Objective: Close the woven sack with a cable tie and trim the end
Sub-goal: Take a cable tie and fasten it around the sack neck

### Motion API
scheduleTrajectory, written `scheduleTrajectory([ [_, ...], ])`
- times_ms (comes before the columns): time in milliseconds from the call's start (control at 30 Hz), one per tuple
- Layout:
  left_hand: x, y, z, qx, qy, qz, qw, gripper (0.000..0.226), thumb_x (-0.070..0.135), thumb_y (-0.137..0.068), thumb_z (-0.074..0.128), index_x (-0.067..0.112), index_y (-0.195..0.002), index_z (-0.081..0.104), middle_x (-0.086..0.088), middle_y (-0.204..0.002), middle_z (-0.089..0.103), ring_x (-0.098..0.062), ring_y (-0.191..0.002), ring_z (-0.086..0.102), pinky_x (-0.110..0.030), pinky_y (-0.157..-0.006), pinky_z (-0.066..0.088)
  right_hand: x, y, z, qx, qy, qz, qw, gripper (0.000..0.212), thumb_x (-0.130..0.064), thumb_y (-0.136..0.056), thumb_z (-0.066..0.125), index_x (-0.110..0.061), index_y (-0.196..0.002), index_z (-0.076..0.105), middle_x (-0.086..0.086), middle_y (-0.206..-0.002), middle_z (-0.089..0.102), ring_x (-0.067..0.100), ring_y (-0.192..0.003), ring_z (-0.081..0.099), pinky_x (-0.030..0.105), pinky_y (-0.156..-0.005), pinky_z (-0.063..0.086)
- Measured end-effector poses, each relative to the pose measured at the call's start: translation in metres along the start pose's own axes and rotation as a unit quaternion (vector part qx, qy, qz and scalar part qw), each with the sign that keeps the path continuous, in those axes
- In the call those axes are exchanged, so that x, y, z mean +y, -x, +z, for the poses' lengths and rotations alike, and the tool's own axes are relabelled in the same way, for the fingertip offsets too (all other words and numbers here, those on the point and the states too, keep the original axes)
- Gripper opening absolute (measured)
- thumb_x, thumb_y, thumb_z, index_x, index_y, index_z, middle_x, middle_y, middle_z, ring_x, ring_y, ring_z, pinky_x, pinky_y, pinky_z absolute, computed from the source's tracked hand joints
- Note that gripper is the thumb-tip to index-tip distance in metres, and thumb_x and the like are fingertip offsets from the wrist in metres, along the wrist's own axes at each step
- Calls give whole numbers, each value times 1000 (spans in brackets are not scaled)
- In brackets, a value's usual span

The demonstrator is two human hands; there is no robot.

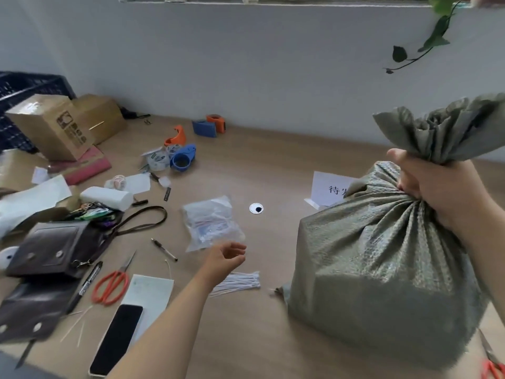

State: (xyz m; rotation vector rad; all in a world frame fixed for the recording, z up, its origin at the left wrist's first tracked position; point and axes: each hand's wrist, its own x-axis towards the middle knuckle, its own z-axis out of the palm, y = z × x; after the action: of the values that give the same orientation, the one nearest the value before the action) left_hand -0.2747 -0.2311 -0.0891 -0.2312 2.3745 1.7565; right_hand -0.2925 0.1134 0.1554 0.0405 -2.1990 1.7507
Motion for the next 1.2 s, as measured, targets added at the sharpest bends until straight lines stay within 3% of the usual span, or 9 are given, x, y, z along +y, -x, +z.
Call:
scheduleTrajectory([
  [167,-53,-20,8,-24,-47,-45,998,28,-1,-83,69,27,-83,72,-7,-86,70,-18,-83,63,-29,-80,52,7,-4,1,-16,16,19,1000,57,-30,-88,64,-21,-40,34,-7,-34,28,16,-36,24,36,-56,34],
  [300,-82,-37,18,-49,-154,-61,985,24,7,-83,67,23,-98,77,1,-95,74,-14,-87,61,-22,-80,47,10,-5,5,-11,50,21,998,60,-33,-91,61,-20,-40,31,-3,-33,25,22,-39,22,33,-54,36],
  [433,-100,-49,22,-40,-317,-49,946,29,25,-84,62,34,-108,76,11,-116,74,-13,-115,63,-30,-101,45,10,-2,9,-17,42,21,999,57,-34,-89,62,-20,-45,29,-3,-35,25,23,-40,21,37,-57,33],
  [600,-107,-57,29,-68,-466,3,882,29,34,-90,53,40,-113,69,6,-120,65,-20,-120,55,-32,-96,40,6,4,12,2,37,10,999,55,-20,-91,63,-15,-47,31,-1,-37,28,24,-43,23,34,-58,39],
  [833,-102,-60,41,-38,-498,6,867,20,33,-89,58,31,-104,71,6,-115,65,-18,-120,54,-32,-93,33,0,12,11,9,31,5,999,54,-14,-93,62,-13,-48,31,1,-39,27,38,-49,17,45,-63,32],
  [967,-96,-54,38,-38,-500,-7,865,11,31,-89,56,37,-92,65,7,-114,68,-14,-116,58,-31,-83,28,0,16,11,16,23,3,1000,56,-15,-92,63,-18,-45,33,0,-39,28,27,-47,21,46,-63,33],
  [1100,-91,-49,34,-27,-492,1,870,16,36,-91,54,34,-101,67,10,-113,70,-11,-114,59,-32,-80,26,-3,19,10,11,28,7,1000,57,-21,-88,65,-21,-41,35,-4,-37,32,22,-44,27,46,-64,35],
  [1200,-85,-43,31,-12,-456,8,890,6,34,-89,58,38,-86,62,11,-105,73,-10,-109,62,-30,-79,25,-6,21,11,8,31,8,999,53,-26,-83,66,-20,-40,36,-5,-37,33,20,-42,28,44,-62,35],
])
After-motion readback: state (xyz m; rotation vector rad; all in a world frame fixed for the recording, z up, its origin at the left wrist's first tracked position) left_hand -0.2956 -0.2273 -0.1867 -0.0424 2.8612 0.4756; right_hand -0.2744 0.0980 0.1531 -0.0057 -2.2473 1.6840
